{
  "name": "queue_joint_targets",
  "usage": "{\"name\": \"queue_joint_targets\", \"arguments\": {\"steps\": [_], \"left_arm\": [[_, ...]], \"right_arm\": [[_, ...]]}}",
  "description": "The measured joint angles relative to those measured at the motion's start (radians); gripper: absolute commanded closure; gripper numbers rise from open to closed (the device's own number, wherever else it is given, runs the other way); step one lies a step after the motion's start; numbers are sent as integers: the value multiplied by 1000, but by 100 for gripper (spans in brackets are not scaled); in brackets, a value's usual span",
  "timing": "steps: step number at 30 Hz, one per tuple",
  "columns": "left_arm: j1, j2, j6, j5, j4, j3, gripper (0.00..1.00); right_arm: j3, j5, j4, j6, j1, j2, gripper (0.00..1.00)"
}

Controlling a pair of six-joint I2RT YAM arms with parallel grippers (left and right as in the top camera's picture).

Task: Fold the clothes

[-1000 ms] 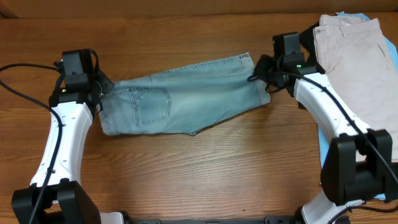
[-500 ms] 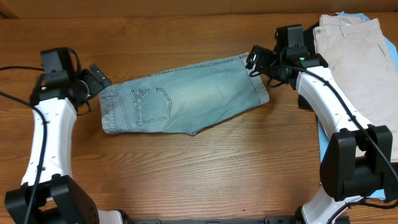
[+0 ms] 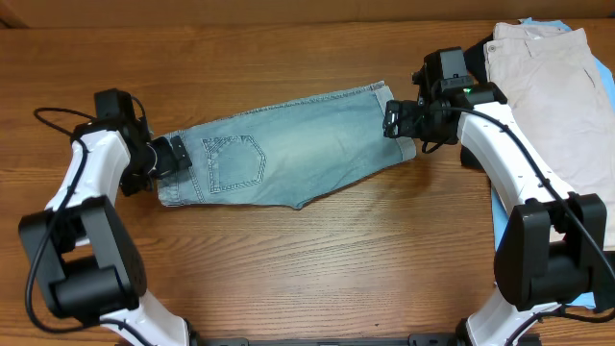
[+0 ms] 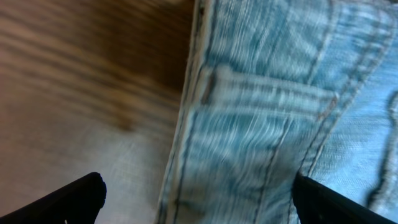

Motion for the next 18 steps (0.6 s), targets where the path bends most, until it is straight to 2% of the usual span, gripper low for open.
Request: {"name": "queue_joint_targets", "arguments": {"steps": [8,12,16,18], "left_arm": [[5,84,119,87,33,13,2],[5,98,139,105,31,27,9],[3,120,149,119,43,47,34],[-2,136,154,132,50,61,55]], "right_arm": [[0,0,-9,-11,0,0,0],[0,0,-11,-12,0,0,0],[0,0,-10,-15,0,0,4],[0,0,-10,-16,0,0,6]]}}
